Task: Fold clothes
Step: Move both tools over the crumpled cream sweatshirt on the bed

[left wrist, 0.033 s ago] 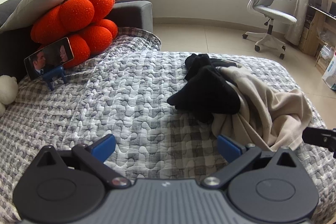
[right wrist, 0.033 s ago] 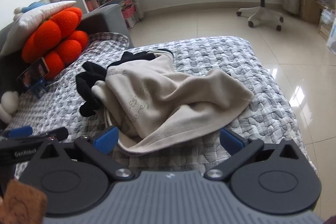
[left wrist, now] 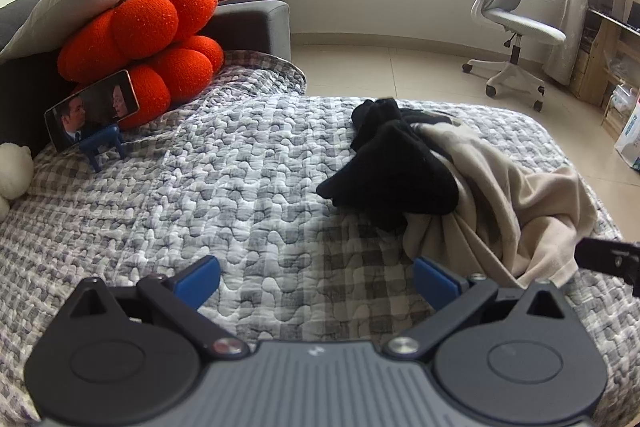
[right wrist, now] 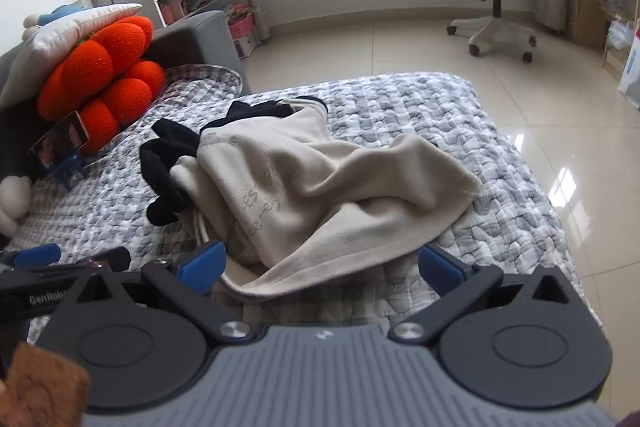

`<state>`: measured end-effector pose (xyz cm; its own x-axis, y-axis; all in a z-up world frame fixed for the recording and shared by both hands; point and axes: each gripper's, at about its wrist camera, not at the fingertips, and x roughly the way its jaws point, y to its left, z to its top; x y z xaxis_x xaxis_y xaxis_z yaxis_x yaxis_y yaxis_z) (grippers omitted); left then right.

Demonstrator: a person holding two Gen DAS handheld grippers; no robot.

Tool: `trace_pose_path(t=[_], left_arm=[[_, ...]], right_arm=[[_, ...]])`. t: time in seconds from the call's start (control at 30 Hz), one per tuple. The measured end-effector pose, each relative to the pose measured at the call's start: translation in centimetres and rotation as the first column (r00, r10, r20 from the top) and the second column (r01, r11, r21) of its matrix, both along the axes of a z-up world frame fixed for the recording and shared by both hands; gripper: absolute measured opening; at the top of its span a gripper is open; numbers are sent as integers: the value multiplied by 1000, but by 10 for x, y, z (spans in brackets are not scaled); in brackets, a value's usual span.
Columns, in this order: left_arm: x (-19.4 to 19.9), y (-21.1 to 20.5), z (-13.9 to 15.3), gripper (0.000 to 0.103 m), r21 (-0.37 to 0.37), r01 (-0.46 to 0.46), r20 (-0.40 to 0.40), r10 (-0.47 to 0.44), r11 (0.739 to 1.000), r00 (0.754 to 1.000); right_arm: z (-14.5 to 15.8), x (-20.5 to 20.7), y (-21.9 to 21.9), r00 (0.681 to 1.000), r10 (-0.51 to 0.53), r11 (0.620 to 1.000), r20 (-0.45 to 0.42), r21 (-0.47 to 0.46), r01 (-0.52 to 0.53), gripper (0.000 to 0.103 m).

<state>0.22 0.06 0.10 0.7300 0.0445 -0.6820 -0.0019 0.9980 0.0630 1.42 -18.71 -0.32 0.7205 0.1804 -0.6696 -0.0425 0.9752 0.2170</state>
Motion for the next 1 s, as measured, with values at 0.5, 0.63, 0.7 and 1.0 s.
trace_pose_path(t=[0.5, 0.63, 0.7, 1.0], left_arm=[[35, 17, -18, 103, -195, -111, -22, 109, 975, 994], [49, 21, -20, 103, -224, -132, -54, 123, 966, 991], [57, 21, -17, 103, -217, -147, -66, 136, 965, 988], [97, 20, -4, 103, -230, -168, -78, 153, 959, 985]], right_arm=[[-3, 29, 39, 994, -78, 971, 77, -218, 94, 103], [8, 42, 35, 993, -91, 972, 71, -211, 104, 103], [21, 50, 25, 986, -151, 973, 73, -166, 161, 103], [48, 76, 29, 975, -169, 984, 146, -32, 176, 103]])
